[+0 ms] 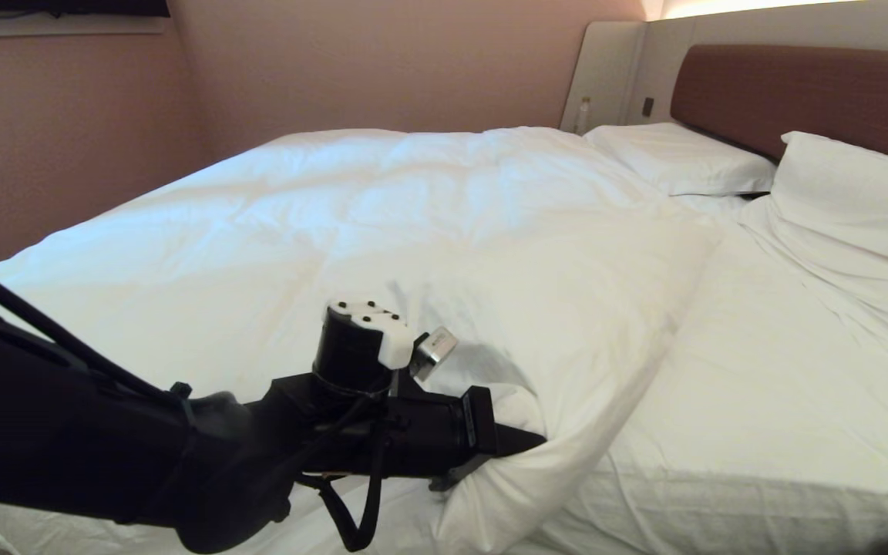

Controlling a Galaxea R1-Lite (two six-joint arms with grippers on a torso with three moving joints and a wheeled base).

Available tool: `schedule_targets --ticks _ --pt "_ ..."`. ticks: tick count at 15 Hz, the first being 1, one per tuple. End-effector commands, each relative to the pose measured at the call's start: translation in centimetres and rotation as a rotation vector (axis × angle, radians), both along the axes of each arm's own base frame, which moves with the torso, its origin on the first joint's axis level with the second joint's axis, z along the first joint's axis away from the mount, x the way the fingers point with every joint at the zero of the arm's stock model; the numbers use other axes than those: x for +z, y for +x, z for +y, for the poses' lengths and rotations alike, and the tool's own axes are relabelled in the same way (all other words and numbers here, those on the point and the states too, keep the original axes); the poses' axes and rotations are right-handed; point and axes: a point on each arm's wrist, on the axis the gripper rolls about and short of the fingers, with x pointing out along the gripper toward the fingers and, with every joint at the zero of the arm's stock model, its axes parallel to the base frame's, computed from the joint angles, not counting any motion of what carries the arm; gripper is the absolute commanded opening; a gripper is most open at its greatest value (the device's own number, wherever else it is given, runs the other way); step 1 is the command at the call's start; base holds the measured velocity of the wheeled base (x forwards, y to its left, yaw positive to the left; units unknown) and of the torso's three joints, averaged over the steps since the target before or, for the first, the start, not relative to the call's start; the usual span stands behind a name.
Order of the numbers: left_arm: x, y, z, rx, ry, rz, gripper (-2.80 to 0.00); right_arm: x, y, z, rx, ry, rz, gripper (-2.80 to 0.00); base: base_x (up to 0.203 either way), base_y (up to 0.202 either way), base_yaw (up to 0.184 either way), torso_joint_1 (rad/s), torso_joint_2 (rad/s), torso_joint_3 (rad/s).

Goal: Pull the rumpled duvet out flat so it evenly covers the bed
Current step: Flatten the corners of the folded blanket

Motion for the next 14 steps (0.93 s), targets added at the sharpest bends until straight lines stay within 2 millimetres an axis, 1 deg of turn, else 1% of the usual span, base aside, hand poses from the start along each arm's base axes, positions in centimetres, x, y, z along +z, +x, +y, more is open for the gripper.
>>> schedule_targets --ticks 1,3,4,5,8,10,11,13,14 --pt "-0.8 -0.1 -0.1 -0.007 0.016 0.025 -2.8 0.0 0.0 0.0 0.0 0.0 0.0 -2.8 0.0 0.0 0.0 0.0 0.0 0.0" --pt "-1.0 -0.1 -0.1 -0.008 0.019 0.029 -2.8 0.0 0.0 0.0 0.0 0.0 0.0 -2.8 0.0 0.0 0.0 0.0 0.0 0.0" --pt "-1.0 -0.1 -0.1 -0.008 0.02 0.029 -1.37 0.0 0.0 0.0 0.0 0.0 0.0 -2.8 0.0 0.0 0.0 0.0 0.0 0.0" --pt "-1.1 0.0 -0.2 -0.006 0.023 0.033 0.0 0.0 0.0 0.0 0.0 0.0 0.0 -2.8 0.0 0.0 0.0 0.0 0.0 0.0" --pt "-1.0 -0.1 -0.1 -0.007 0.022 0.028 0.0 0.0 0.0 0.0 0.0 0.0 0.0 -2.8 0.0 0.0 0.0 0.0 0.0 0.0" --pt "0.1 -1.0 -0.1 -0.022 0.001 -0.011 0.0 0.0 0.0 0.0 0.0 0.0 0.0 -2.8 0.0 0.0 0.0 0.0 0.0 0.0" --pt "0.4 -1.1 0.0 -0.024 -0.002 -0.019 0.0 0.0 0.0 0.0 0.0 0.0 0.0 -2.8 0.0 0.0 0.0 0.0 0.0 0.0" --pt "2.4 -2.4 1.2 -0.022 -0.04 -0.065 0.0 0.0 0.0 0.0 0.0 0.0 0.0 -2.8 0.0 0.0 0.0 0.0 0.0 0.0" --pt "2.7 -3.2 2.1 -0.015 -0.042 -0.072 0.0 0.0 0.0 0.0 0.0 0.0 0.0 -2.8 0.0 0.0 0.0 0.0 0.0 0.0"
